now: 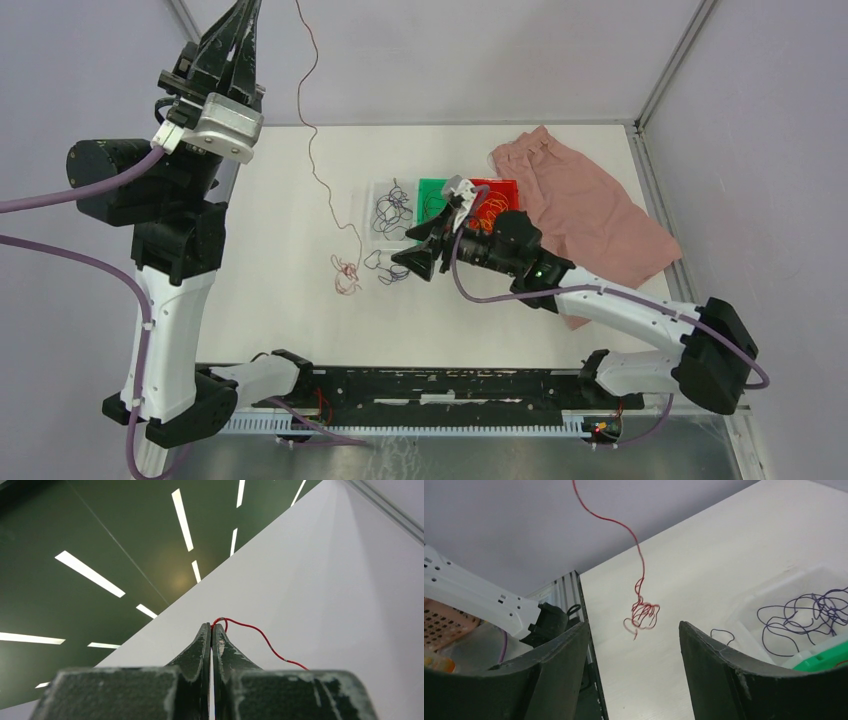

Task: Untangle the cables

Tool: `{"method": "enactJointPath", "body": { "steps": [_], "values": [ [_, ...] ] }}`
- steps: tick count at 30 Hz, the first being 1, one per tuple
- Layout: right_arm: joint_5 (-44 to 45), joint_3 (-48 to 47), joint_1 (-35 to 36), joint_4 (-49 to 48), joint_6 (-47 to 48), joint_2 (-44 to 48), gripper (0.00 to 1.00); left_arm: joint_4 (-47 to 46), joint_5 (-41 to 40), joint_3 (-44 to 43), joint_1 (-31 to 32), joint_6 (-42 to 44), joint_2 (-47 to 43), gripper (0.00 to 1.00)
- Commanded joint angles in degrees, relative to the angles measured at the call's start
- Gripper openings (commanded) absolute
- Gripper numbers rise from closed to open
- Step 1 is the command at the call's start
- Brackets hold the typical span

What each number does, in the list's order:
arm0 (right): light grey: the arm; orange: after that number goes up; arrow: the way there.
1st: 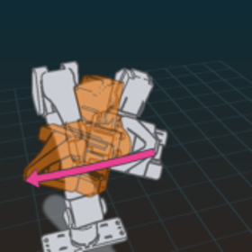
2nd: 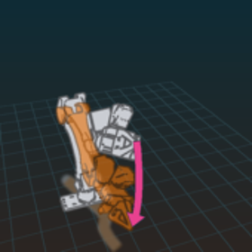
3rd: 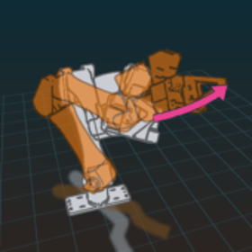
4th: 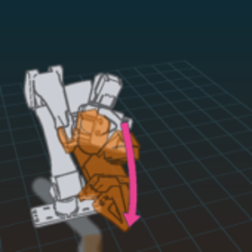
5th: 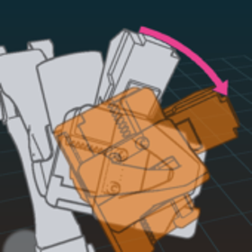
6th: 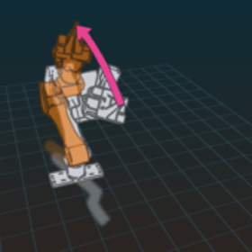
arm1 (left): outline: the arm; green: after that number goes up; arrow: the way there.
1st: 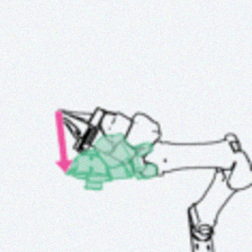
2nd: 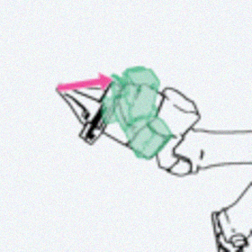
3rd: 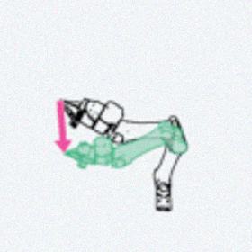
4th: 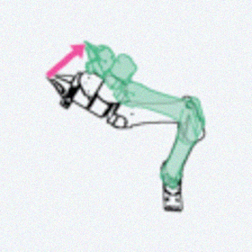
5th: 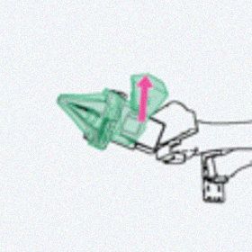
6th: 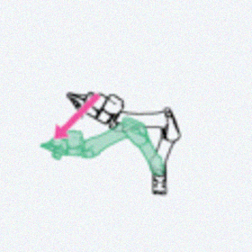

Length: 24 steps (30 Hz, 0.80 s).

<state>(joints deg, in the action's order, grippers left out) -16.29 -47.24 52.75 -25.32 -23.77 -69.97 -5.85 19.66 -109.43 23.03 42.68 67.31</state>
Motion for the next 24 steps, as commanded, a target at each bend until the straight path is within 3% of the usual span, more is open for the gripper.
{"method": "enactJointPath", "body": {
  "steps": [1,10,19,21,24],
  "values": [
    [-8.51,-4.7,-0.02,5.45,4.29,-6.58,0.73,-0.92,0.81,-2.31,0.22,-1.89,-0.62,0.03],
    [-13.41,4.8,0.04,-9.29,-0.63,-12.32,0.7,-0.13,2.08,-4.74,0.25,-2.28,-0.18,0.03],
    [-9.62,3.16,0.03,-14.02,-4.82,-15.46,0.39,-0.22,2.23,-5.74,0.18,-2.95,0.11,0.03],
    [-9.63,2.66,-0.02,-15.78,-6.56,-16.44,0.4,-0.21,2.21,-5.86,0.18,-2.95,0.1,0.03],
    [-10.31,2.7,0.05,-19.38,-8.82,-16.75,0.52,-0.21,2.2,-5.82,0.24,-2.74,0.06,0.03]
  ]
}}
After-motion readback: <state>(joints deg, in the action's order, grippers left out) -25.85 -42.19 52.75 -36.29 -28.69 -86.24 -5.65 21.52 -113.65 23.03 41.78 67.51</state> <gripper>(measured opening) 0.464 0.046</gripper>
